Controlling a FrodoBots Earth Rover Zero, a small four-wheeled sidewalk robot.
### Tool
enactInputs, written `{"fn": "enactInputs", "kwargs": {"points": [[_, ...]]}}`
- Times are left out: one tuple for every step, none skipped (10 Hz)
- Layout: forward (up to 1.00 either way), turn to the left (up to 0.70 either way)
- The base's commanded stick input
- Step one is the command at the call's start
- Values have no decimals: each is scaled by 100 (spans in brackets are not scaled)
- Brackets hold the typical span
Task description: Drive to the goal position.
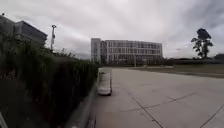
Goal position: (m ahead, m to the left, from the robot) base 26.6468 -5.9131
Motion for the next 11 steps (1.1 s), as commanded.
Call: {"fn": "enactInputs", "kwargs": {"points": [[0,0],[0,0],[0,0],[0,3],[0,0],[0,0],[0,4],[0,4],[0,4],[0,4],[0,3]]}}
